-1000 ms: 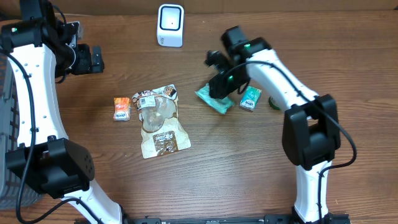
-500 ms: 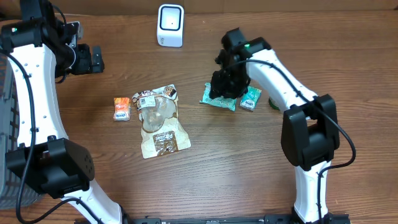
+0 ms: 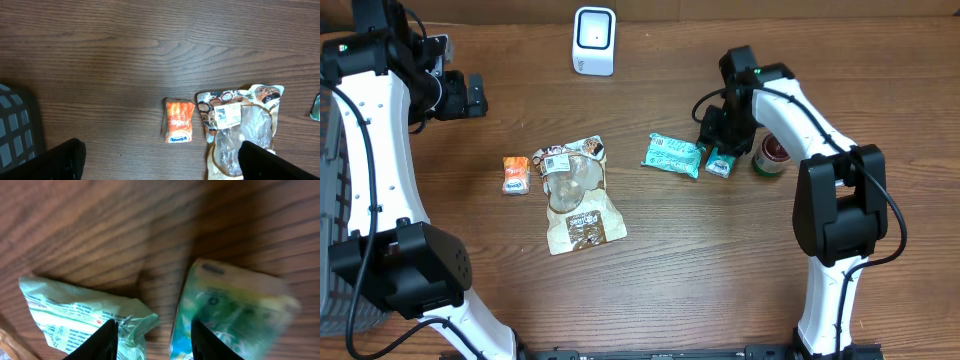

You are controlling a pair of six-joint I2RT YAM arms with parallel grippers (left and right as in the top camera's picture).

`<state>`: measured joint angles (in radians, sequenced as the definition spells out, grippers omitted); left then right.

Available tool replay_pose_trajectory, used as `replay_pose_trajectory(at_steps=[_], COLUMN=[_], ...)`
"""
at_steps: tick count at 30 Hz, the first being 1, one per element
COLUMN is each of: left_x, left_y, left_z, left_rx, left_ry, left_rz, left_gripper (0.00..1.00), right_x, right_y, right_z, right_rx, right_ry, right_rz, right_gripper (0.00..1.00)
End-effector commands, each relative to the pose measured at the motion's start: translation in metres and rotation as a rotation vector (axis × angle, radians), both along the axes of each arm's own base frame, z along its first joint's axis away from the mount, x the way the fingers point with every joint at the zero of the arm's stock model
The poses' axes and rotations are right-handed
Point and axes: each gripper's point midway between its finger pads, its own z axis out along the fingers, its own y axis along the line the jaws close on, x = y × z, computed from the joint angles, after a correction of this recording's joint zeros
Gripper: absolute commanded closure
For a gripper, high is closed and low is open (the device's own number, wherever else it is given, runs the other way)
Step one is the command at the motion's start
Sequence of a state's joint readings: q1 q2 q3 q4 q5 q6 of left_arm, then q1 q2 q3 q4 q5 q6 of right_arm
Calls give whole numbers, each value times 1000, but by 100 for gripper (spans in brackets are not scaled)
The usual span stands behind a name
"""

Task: Scan the item barcode

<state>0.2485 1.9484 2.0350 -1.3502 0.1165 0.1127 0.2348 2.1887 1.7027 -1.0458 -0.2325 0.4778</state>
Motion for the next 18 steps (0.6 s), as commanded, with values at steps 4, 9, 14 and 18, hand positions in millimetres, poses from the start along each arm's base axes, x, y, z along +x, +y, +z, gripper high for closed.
replay_pose_trajectory(at_steps=[4,9,14,18], left_x=[-1,-1,-1,-1], left_y=[-5,-5,-5,-5], left_z=[5,5,5,5], left_rx=[3,3,3,3], left_ry=[-13,-13,-13,-13], left_rz=[-30,-30,-30,-30], left_gripper=[0,0,0,0], right_x=[-11,-9,-5,-8], right_y=[20,20,24,34], right_z=[-5,-5,-5,-10], right_rx=[84,87,92,97], right_ry=[12,1,-18,-24], right_rz=[14,15,23,27], right_gripper=[57,58,57,58])
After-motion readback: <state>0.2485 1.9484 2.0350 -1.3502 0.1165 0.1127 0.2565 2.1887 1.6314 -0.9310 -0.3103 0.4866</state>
